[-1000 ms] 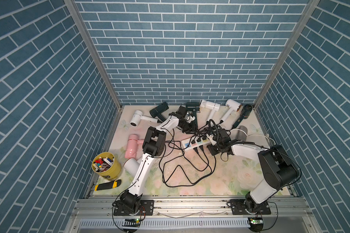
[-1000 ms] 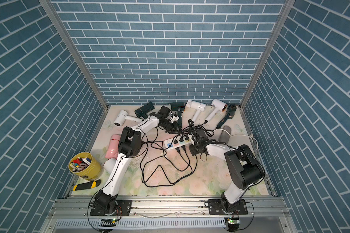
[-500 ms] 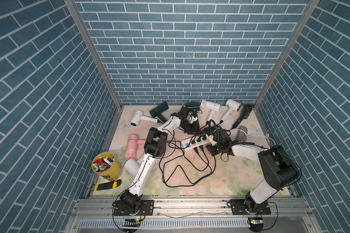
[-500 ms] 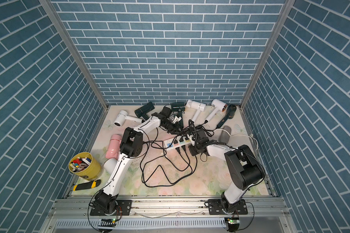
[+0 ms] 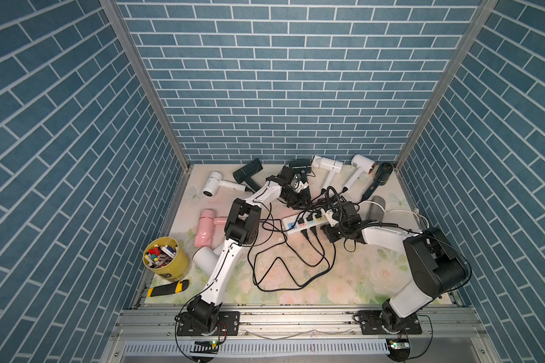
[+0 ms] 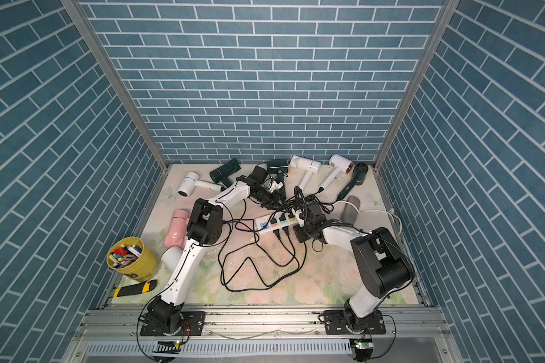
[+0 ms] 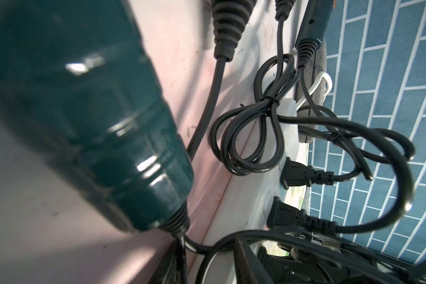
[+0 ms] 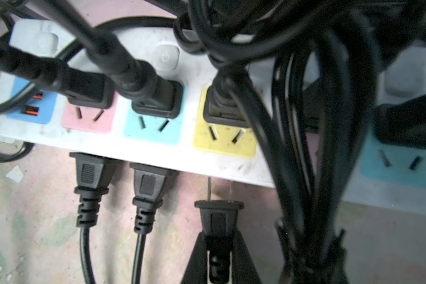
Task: Charge the blow dryers
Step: Insert the plug into the socket.
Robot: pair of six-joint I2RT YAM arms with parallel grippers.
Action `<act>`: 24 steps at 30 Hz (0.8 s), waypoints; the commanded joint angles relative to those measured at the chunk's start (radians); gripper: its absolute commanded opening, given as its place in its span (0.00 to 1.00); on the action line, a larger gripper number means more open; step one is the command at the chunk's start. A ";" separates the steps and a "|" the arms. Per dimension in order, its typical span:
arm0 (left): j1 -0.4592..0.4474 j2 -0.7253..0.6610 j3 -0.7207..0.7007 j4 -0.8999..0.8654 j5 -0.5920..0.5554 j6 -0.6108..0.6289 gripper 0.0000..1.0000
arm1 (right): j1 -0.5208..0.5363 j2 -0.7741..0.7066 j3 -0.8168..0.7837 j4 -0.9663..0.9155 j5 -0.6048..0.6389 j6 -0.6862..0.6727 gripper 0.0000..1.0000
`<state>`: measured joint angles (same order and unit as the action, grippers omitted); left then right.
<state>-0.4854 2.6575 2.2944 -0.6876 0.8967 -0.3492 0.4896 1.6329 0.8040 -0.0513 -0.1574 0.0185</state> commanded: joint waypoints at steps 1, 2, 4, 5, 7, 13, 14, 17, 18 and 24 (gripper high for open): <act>-0.030 0.067 0.000 -0.067 -0.005 0.028 0.41 | -0.003 0.016 0.042 0.036 0.011 -0.044 0.00; -0.030 0.067 -0.001 -0.070 -0.005 0.032 0.41 | -0.003 0.021 0.044 0.034 0.017 -0.040 0.00; -0.033 0.068 0.000 -0.074 -0.003 0.035 0.41 | -0.005 0.023 0.046 0.035 0.026 -0.037 0.00; -0.032 0.069 -0.001 -0.075 -0.004 0.038 0.41 | -0.005 0.026 0.049 0.033 0.029 -0.037 0.00; -0.034 0.069 0.000 -0.075 0.001 0.041 0.41 | -0.005 0.037 0.058 0.027 0.027 -0.037 0.00; -0.038 0.074 0.000 -0.079 0.007 0.049 0.41 | -0.008 0.063 0.090 0.019 0.006 -0.043 0.00; -0.038 0.077 -0.001 -0.079 0.007 0.051 0.41 | -0.008 0.066 0.097 0.015 0.003 -0.044 0.00; -0.039 0.079 -0.001 -0.084 0.006 0.053 0.40 | -0.012 0.073 0.117 0.010 -0.007 -0.048 0.00; -0.039 0.081 -0.001 -0.085 0.006 0.053 0.40 | -0.011 0.073 0.121 0.010 -0.008 -0.049 0.00; -0.048 0.087 -0.001 -0.083 0.007 0.054 0.40 | -0.014 0.081 0.152 0.000 -0.018 -0.060 0.00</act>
<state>-0.4858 2.6686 2.3066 -0.6949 0.9154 -0.3206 0.4831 1.6936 0.8959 -0.1398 -0.1661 0.0174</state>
